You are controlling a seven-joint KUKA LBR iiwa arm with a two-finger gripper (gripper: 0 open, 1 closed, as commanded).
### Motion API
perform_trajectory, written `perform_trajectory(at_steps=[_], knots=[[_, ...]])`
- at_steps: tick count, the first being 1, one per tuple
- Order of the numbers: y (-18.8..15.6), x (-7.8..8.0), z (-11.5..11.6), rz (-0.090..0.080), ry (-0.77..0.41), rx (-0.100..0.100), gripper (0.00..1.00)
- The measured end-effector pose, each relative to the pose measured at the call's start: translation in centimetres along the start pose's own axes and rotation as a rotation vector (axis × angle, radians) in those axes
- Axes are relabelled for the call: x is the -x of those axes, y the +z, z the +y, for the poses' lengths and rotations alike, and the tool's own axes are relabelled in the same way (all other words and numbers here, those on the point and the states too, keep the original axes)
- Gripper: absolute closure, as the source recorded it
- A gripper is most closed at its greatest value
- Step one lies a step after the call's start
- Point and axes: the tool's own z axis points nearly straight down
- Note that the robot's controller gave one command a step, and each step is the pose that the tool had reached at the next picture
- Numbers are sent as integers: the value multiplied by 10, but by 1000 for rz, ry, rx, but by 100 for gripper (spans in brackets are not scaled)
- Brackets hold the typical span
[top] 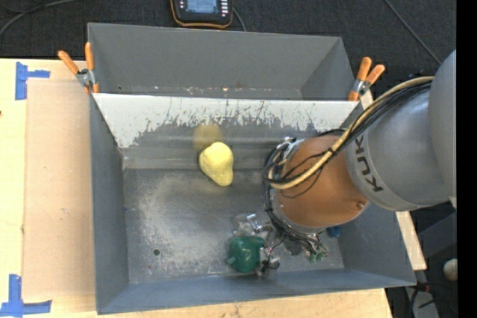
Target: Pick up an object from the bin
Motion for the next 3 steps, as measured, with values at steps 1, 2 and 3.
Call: perform_trajectory(at_steps=[1,2,3], knots=[[0,0,0,1,2,0,100],[-1,-3,1,10,2,3,100],[-23,-3,2,13,3,5,100]])
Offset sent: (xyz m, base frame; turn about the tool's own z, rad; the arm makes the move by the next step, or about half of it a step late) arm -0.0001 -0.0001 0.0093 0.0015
